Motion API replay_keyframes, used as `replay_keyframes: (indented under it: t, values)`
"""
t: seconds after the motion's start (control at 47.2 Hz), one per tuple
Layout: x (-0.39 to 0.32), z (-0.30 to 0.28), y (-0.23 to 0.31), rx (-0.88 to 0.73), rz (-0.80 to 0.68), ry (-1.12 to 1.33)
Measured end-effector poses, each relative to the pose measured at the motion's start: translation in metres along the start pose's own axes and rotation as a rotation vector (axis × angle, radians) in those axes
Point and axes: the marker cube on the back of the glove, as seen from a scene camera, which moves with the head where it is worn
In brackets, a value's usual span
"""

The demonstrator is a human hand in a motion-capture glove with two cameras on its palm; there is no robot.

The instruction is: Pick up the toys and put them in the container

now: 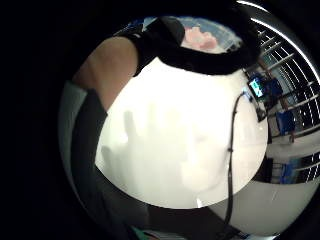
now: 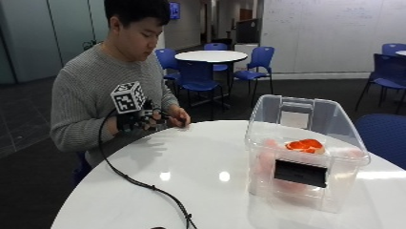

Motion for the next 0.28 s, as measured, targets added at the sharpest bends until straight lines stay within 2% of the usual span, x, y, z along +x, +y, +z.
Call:
replay_keyframes:
  t: [0.276]
  values:
    - [0.017,0.024,0.014,-0.064,0.085,-0.006]
